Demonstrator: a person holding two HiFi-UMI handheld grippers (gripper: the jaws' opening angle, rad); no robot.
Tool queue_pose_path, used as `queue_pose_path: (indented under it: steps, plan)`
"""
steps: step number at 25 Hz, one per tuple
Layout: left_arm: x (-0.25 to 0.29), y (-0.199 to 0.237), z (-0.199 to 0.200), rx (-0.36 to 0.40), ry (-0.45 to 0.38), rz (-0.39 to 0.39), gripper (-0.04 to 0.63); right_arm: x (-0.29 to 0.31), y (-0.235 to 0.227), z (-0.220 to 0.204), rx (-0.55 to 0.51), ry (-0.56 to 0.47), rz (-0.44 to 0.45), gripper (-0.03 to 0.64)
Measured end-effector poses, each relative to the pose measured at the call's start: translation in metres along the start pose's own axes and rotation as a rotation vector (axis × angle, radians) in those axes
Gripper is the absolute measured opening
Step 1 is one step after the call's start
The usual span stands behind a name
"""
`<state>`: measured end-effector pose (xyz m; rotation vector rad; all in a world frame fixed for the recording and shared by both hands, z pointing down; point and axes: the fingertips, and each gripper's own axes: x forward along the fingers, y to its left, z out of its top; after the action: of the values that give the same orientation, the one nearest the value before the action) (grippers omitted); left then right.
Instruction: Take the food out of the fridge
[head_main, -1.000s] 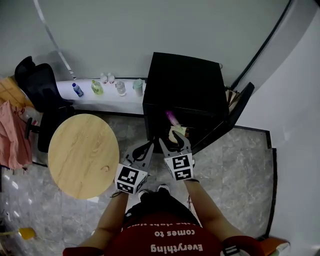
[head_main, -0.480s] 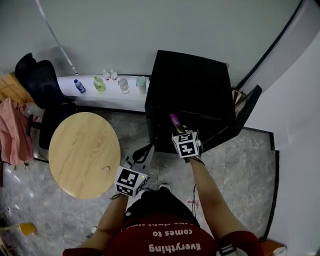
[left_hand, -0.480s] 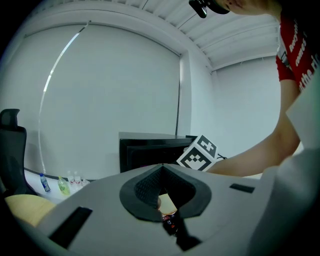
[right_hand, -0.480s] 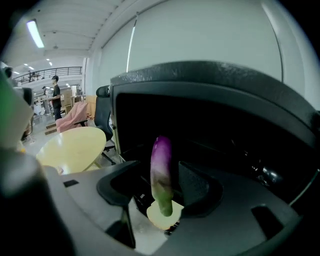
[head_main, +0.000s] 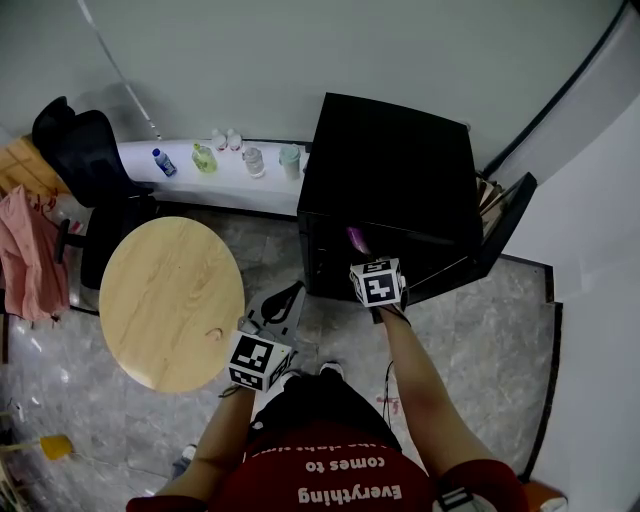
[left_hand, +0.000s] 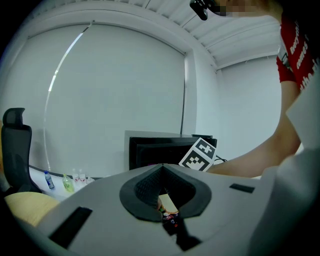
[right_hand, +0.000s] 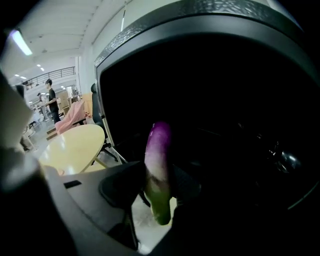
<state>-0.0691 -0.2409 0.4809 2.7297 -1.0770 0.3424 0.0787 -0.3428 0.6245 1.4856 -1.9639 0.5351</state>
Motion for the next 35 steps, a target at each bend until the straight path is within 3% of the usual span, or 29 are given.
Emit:
queue_pose_path:
  steps: [16,22,26,35]
  plan:
    - [-0.014,-0.003,0.005,0.020,-0.036,-0.014,0.006,-0.043,0.017,-0.010,0.083,-0.043,0.067,0.169]
    - [-0.031,-0.008,-0.002,0.044,-0.008,-0.016,0.006,-0.076,0.045,-0.028,0.102,-0.024,0.116,0.167]
    - [-0.047,-0.008,-0.008,0.036,-0.008,0.002,0.006,-0.099,0.073,-0.035,0.101,-0.031,0.177,0.169]
    - [-0.086,0.012,-0.028,-0.006,0.003,0.099,0.006,-0.119,0.129,-0.008,0.035,-0.102,0.292,0.169]
